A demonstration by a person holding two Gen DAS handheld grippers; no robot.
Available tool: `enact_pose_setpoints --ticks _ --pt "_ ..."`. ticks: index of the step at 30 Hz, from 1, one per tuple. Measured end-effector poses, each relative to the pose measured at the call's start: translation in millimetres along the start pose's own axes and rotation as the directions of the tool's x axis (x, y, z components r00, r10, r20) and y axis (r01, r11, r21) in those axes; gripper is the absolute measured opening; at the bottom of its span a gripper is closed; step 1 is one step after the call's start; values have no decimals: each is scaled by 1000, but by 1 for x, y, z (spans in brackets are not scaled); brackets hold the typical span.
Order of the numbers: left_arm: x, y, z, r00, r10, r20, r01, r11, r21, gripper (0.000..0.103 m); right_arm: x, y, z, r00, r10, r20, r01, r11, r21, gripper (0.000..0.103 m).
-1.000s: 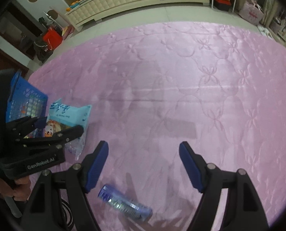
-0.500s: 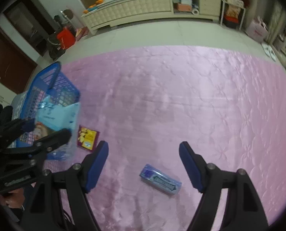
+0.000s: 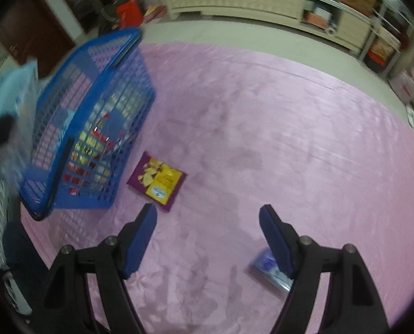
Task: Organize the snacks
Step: 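Carry the cookie pack over the basket with the left tool while the right tool reaches the purple chip bag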
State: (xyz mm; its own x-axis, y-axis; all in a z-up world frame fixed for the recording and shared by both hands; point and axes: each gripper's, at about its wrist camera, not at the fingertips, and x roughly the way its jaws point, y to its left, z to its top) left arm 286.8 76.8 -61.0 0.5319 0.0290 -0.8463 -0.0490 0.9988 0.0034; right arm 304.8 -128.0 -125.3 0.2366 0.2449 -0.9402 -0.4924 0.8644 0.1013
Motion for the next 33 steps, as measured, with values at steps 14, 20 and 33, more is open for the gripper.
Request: enact_pose_setpoints --ticks 14,20,33 --pt "52 82 6 997 63 -49 -67 995 -71 63 80 51 16 999 44 -32 -51 961 -271 80" --pt "61 101 12 998 53 -27 -55 993 -102 65 97 65 31 993 105 -56 -119 925 -360 80" --pt "62 88 18 999 49 -9 -49 998 -29 79 122 90 55 982 165 -96 -190 889 -416 80"
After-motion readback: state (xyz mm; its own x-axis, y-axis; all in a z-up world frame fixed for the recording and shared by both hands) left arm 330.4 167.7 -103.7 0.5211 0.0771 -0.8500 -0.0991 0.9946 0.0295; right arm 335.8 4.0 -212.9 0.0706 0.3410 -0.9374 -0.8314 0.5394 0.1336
